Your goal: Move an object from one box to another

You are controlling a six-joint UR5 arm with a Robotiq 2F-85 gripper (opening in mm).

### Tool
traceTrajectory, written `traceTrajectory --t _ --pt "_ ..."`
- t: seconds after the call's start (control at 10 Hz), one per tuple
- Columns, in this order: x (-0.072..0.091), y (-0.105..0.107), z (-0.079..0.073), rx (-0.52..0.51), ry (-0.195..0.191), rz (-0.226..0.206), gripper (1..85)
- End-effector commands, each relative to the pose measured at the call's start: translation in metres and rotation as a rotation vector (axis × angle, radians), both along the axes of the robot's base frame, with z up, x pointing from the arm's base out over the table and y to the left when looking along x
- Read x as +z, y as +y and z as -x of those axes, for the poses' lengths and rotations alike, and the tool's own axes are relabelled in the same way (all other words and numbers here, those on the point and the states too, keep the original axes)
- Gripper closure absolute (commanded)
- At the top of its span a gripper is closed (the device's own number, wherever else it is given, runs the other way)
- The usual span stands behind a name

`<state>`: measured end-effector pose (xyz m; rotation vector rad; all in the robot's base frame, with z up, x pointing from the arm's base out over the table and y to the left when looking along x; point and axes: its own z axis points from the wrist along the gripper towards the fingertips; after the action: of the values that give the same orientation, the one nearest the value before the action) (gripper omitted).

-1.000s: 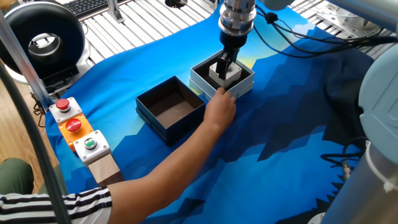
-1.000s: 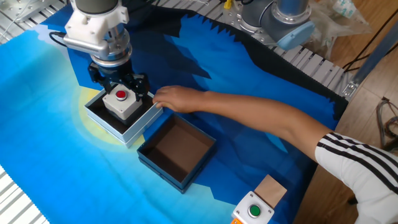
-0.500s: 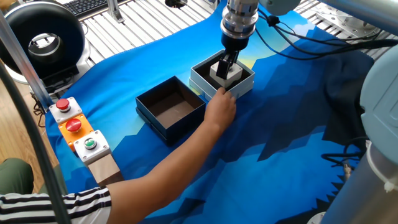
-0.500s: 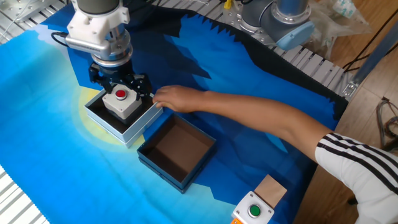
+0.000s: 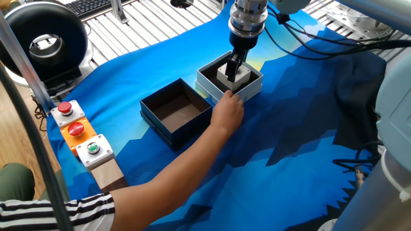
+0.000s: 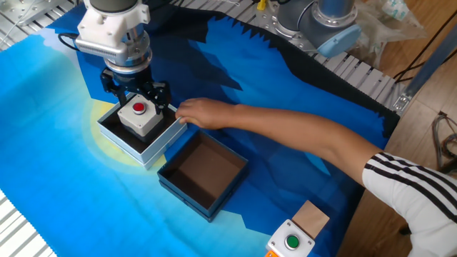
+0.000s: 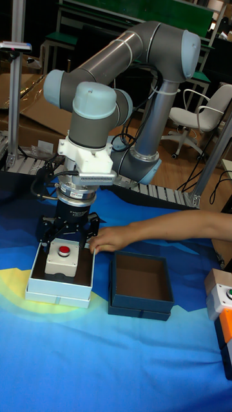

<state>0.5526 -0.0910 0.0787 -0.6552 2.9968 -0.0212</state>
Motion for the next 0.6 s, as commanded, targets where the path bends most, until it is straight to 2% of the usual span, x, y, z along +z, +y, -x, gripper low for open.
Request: traceTrajectory --t 0.0,0.2,0.5 --pt "0.004 0.008 -0.002 0.003 -0.005 -0.031 0.7" --pt "0.000 0.009 -0.005 0.011 -0.002 -0.034 0.7" --pt "-0.003 0.004 -0.015 -0.001 -0.033 -0.019 0.7"
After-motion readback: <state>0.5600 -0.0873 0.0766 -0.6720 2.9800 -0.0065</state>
